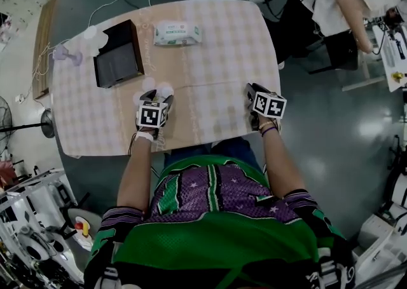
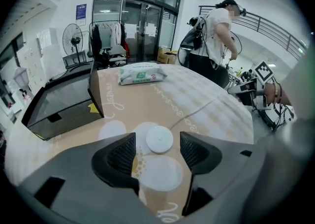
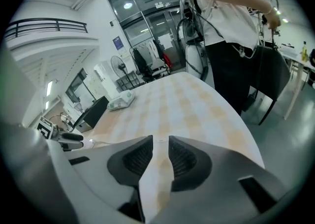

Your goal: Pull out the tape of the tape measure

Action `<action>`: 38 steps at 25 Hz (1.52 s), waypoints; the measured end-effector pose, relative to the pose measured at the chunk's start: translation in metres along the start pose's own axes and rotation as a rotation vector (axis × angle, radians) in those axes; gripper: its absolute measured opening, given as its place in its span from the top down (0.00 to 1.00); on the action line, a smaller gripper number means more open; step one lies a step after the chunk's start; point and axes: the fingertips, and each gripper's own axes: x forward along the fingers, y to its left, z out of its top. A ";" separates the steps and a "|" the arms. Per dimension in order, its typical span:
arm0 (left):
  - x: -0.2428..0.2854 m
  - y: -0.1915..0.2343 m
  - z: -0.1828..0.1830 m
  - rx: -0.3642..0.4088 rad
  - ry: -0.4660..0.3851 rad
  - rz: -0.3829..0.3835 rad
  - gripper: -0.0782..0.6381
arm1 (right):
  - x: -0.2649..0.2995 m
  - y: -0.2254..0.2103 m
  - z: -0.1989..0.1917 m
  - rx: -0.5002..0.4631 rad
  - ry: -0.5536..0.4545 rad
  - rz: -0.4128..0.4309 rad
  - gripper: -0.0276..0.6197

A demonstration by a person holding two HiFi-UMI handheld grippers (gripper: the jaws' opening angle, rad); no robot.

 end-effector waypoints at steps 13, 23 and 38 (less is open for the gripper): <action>-0.053 0.010 -0.001 0.050 -0.098 -0.115 0.47 | -0.061 0.046 -0.038 0.030 -0.075 -0.082 0.82; -0.112 0.020 0.009 0.049 -0.238 -0.176 0.47 | -0.122 0.079 -0.050 0.068 -0.193 -0.126 0.83; -0.242 -0.066 0.012 0.004 -0.474 -0.151 0.48 | -0.263 0.115 -0.006 -0.221 -0.376 0.003 0.83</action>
